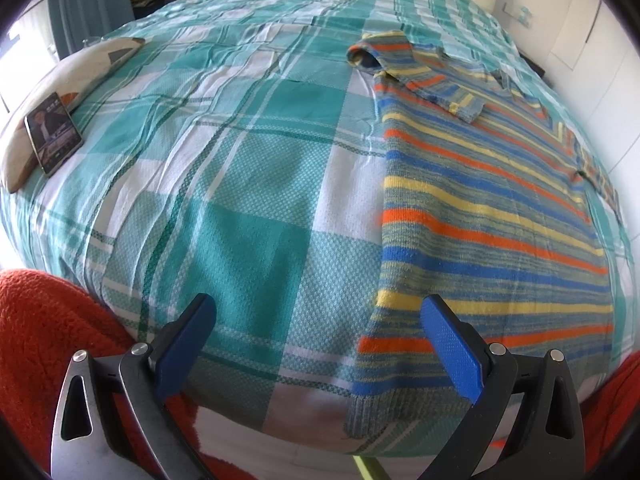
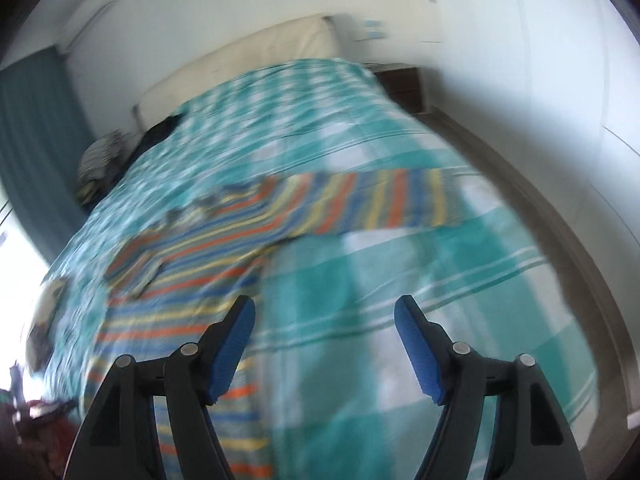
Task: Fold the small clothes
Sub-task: 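Grasp the other folded sleeve cuff with the left tool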
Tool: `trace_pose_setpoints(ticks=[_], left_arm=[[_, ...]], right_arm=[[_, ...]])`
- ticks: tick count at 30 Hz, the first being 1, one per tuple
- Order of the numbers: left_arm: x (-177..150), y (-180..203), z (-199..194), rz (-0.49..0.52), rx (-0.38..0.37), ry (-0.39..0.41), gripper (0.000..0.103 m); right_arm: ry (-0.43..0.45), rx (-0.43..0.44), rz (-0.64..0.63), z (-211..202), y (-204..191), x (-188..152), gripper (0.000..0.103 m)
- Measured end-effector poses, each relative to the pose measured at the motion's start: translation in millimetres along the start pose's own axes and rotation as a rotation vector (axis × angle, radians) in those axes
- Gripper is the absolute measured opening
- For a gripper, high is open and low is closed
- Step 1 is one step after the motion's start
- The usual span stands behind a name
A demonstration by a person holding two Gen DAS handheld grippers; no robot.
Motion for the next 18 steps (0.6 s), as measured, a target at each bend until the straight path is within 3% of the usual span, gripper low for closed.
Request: trace_pose_setpoints(ticks=[4, 7, 10, 16, 18], left_arm=[[-2, 1, 0, 0.022, 0.009, -0.001, 0.102], [-3, 1, 0, 0.022, 0.012, -0.003, 0.102], [-2, 1, -3, 0.018, 0.006, 0.006, 0.102], [2, 10, -4, 0.055, 0.013, -0.012, 0.102], [22, 23, -9, 0.064, -0.061, -0.012, 0.102]], right_arm=[[-0.051, 0.105, -0.078, 3, -59, -40, 0.072], [-0.127, 0.148, -0.138, 13, -79, -69, 0.072], [-0.173, 0.181, -0.191, 20, -91, -82, 0.072], [-0.159, 0.168, -0.226, 17, -89, -82, 0.072], [-0.168, 0.172, -0.207, 18, -87, -82, 0.072]])
Point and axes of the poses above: each gripper's, at about its wrist camera, not at the fingertips, and z roughly the way its jaws point, y to its right, x to its top, the point moved 1 cm from there along z, roughly the way its jaws point, and after that the axes turned 11 degrees about y, right-handed, at the moved point
